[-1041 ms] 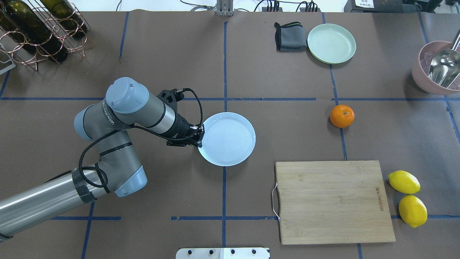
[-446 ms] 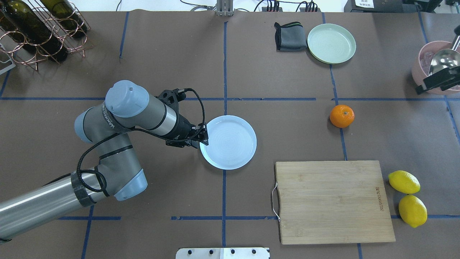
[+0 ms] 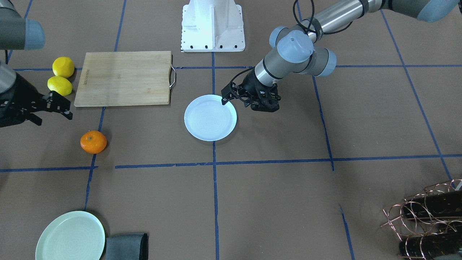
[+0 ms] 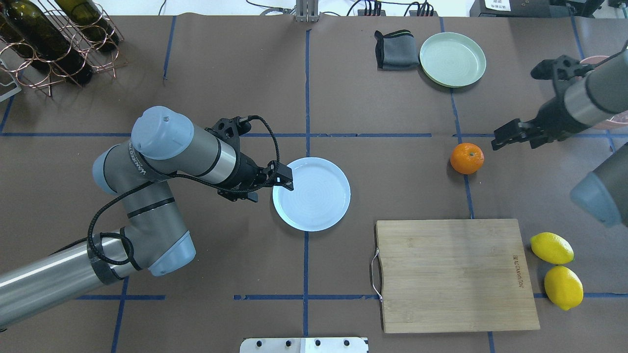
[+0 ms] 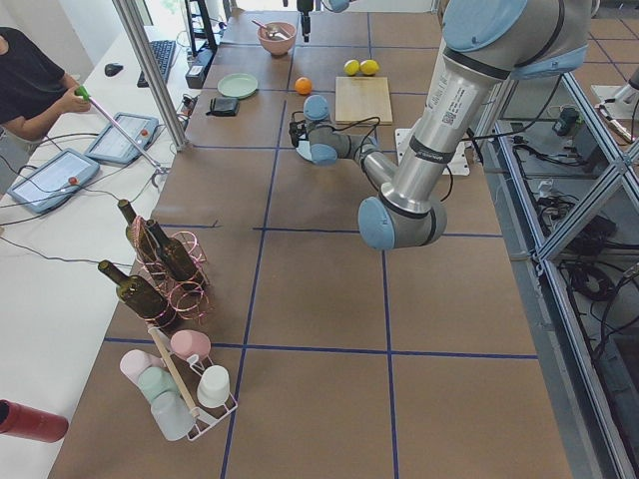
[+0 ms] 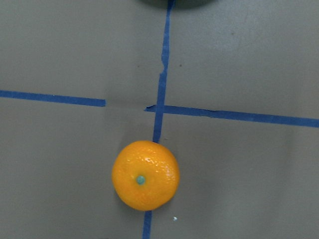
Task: Pick orange to plate
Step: 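Reach the right gripper down to the orange and close on it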
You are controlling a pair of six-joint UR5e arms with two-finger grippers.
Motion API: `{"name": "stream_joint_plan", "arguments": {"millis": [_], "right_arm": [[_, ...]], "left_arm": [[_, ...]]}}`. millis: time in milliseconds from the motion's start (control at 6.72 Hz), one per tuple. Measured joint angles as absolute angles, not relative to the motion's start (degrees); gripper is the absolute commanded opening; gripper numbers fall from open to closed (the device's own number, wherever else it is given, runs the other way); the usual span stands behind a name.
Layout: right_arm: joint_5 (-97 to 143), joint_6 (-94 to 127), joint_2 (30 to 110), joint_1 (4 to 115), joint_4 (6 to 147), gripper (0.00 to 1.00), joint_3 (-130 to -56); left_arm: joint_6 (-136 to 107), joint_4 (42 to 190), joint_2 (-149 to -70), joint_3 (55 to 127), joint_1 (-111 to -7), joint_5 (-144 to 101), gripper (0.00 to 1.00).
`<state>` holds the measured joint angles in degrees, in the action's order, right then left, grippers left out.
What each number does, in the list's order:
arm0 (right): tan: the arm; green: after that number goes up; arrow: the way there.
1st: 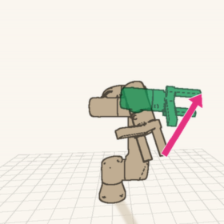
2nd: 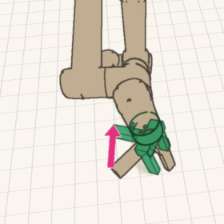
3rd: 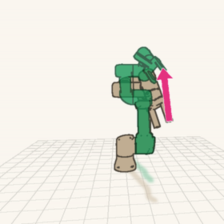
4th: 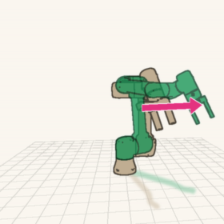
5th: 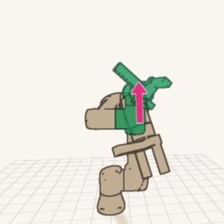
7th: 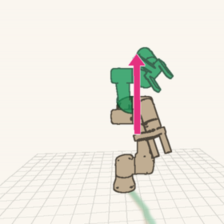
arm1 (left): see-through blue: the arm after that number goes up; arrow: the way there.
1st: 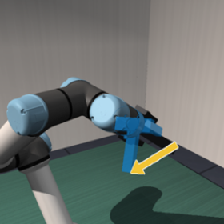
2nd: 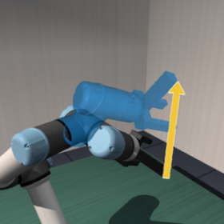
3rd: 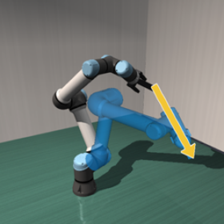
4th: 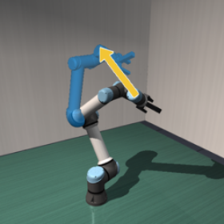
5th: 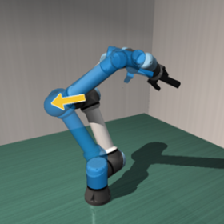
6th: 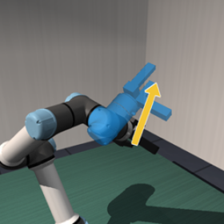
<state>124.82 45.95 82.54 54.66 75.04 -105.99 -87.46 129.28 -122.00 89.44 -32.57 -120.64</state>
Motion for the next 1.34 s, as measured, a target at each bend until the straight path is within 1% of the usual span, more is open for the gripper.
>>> {"name": "stream_joint_plan", "arguments": {"millis": [298,595,1041,1339], "right_arm": [[114.28,52.25,81.50,48.21,74.84,1.00,-105.78],[112.03,54.25,81.37,47.11,73.68,1.00,-104.65],[111.10,58.00,80.86,46.45,63.95,1.00,-98.78],[110.57,59.83,79.92,45.46,62.69,1.00,-97.67]], "left_arm": [[-87.65,129.29,-121.52,90.18,-32.52,-119.16,0.99],[-87.71,129.29,-121.47,90.38,-32.44,-118.40,0.99],[-87.77,129.29,-121.39,90.44,-32.43,-118.22,0.99],[-87.80,129.25,-121.38,90.44,-32.43,-118.21,0.99]]}}
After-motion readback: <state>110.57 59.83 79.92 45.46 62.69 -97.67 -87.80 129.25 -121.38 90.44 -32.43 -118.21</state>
